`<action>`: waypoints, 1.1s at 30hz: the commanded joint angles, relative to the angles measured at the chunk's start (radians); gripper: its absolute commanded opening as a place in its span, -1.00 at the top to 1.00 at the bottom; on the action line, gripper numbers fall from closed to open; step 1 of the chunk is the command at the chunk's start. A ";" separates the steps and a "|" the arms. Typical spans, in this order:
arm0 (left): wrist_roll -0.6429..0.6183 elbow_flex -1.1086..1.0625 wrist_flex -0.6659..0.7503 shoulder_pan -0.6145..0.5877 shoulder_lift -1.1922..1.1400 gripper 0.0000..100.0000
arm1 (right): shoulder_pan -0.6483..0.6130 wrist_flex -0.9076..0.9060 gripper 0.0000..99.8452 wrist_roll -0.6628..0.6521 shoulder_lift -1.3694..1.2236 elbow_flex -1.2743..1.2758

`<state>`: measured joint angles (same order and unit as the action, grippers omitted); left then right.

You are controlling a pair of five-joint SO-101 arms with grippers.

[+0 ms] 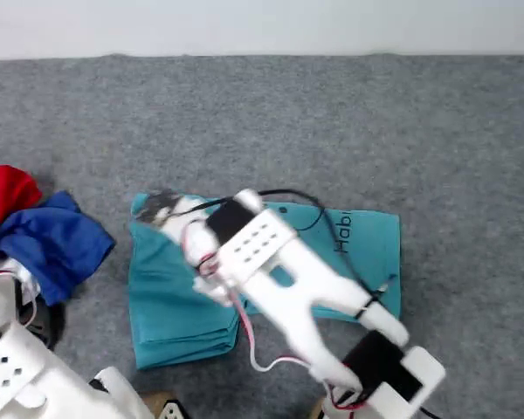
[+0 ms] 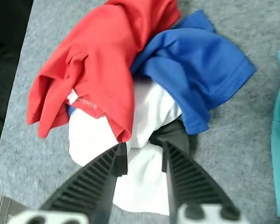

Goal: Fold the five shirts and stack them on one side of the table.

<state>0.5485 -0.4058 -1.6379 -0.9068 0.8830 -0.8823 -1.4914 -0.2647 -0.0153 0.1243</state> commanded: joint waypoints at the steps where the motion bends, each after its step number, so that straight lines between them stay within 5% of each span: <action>1: 0.023 0.010 0.000 -0.040 0.011 0.73 | -0.091 0.127 0.98 0.041 -0.081 -0.034; 12: 0.021 0.010 -0.002 -0.051 0.012 0.73 | -0.257 0.311 0.98 0.040 -0.308 -0.035; 25: 0.018 0.010 -0.008 -0.051 0.017 0.73 | -0.278 0.150 0.98 0.031 -0.197 -0.092; 33: 0.018 0.010 -0.008 -0.048 0.014 0.73 | -0.315 0.094 0.51 0.029 -0.236 -0.075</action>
<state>0.5593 -0.4058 -1.6379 -0.9528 0.8830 -1.1769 -1.3794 -0.2371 -0.2716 0.0829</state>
